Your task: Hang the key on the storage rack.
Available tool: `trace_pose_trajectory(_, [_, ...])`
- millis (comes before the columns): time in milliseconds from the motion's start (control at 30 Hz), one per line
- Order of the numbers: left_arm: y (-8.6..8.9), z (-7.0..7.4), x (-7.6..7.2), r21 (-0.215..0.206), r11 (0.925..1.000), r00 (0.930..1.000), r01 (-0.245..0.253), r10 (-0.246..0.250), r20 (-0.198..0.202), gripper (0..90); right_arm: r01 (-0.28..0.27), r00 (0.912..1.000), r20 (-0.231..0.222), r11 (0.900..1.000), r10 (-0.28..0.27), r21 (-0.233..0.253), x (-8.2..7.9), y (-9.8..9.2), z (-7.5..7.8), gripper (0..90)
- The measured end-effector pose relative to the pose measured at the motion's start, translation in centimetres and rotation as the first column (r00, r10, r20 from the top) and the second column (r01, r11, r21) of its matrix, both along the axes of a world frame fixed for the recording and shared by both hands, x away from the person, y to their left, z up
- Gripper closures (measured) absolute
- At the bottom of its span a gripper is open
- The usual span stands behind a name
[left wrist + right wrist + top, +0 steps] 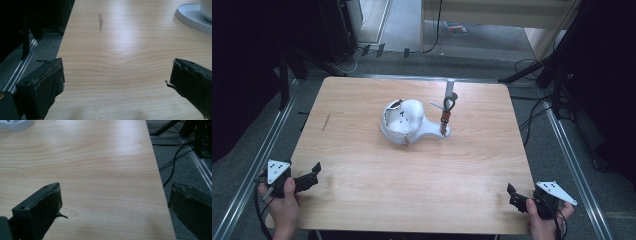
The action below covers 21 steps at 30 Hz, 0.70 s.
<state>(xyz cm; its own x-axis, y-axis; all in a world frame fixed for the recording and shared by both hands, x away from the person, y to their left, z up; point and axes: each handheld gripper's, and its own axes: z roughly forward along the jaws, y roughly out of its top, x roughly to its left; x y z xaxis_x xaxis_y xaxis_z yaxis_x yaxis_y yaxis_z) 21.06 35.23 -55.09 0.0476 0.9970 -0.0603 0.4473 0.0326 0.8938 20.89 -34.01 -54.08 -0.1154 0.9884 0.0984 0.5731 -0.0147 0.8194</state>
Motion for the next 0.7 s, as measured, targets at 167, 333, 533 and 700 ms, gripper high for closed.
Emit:
trace_pose_trajectory(167, [0.02,-0.01,0.01,-0.003,1.0,1.0,0.001,-0.001,0.002,0.0,-0.009,0.9998,0.018,0.999,0.008,0.033,-0.11,-0.26,-0.19,0.0])
trace_pose_trajectory(333, [0.28,-0.03,0.05,-0.023,0.9997,1.0,-0.007,0.007,0.006,0.0,-0.004,1.0,0.004,1.0,0.004,0.03,0.03,-0.1,-0.44,0.0])
trace_pose_trajectory(533, [0.19,-0.02,0.25,-0.014,0.9999,1.0,-0.005,0.005,-0.005,0.0,-0.001,1.0,0.007,0.999,0.001,0.038,-0.15,-0.11,-0.53,0.0])
trace_pose_trajectory(700, [0.34,-0.02,0.41,-0.026,0.9996,0.9999,-0.011,0.011,-0.011,0.0,-0.018,0.9998,0.01,0.999,0.018,0.029,-0.2,-0.02,-0.59,0.0])
